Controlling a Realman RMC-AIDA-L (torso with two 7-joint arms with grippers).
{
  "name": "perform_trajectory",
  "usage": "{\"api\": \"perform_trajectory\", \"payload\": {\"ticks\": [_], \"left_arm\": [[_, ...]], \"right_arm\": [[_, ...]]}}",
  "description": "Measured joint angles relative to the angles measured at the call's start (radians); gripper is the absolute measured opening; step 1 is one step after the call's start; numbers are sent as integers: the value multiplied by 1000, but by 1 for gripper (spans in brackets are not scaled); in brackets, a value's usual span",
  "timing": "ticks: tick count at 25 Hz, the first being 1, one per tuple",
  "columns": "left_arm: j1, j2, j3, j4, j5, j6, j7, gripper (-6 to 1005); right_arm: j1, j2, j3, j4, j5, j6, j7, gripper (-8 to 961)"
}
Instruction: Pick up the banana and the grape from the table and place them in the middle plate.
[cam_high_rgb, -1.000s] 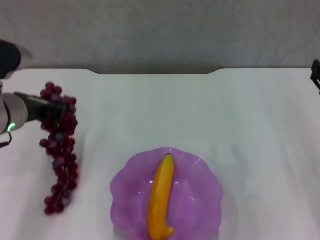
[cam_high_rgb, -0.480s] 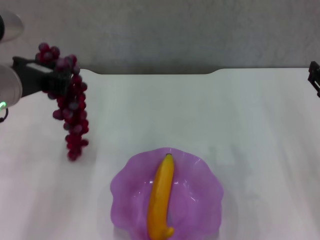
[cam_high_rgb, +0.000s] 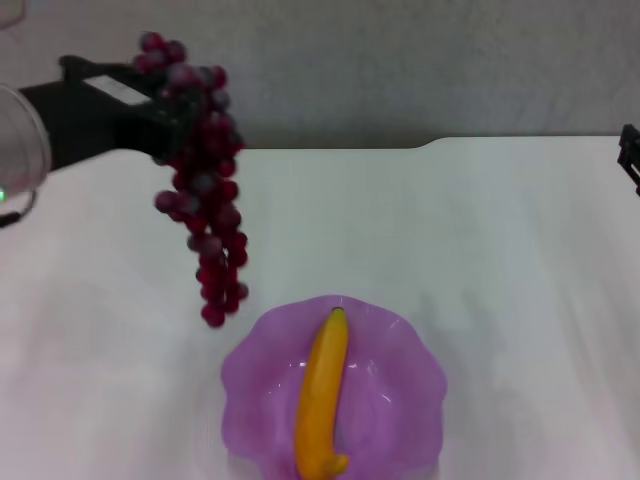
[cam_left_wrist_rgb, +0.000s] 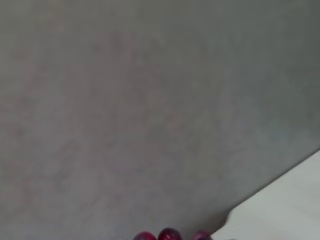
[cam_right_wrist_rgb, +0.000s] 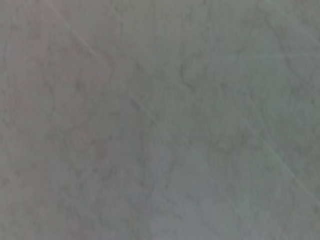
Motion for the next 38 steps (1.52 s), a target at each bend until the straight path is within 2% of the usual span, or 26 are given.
{"api": "perform_trajectory", "payload": {"ticks": [5,12,18,25,32,38], "left_arm": [[-1,1,-15,-5,-195,-78,104,264],[-10,2,-12,-1,-335,-168,182,262],[-25,0,59,19,-334,-196,201,263],[-89,2,133,136,-340,-202,204,260],[-124,0,186,220,-340,-191,211,260],[-154,0,194,376,-343,-87,277,256]], "right_arm": [[-3,-1,0,0,0,1,0,576],[3,-2,-4,-2,0,1,0,576],[6,-2,-1,-5,-1,21,-2,576],[8,-2,0,-7,-4,23,-4,576],[8,-2,0,-7,-2,24,-4,576],[10,-2,-4,-7,-2,24,-4,576]]}}
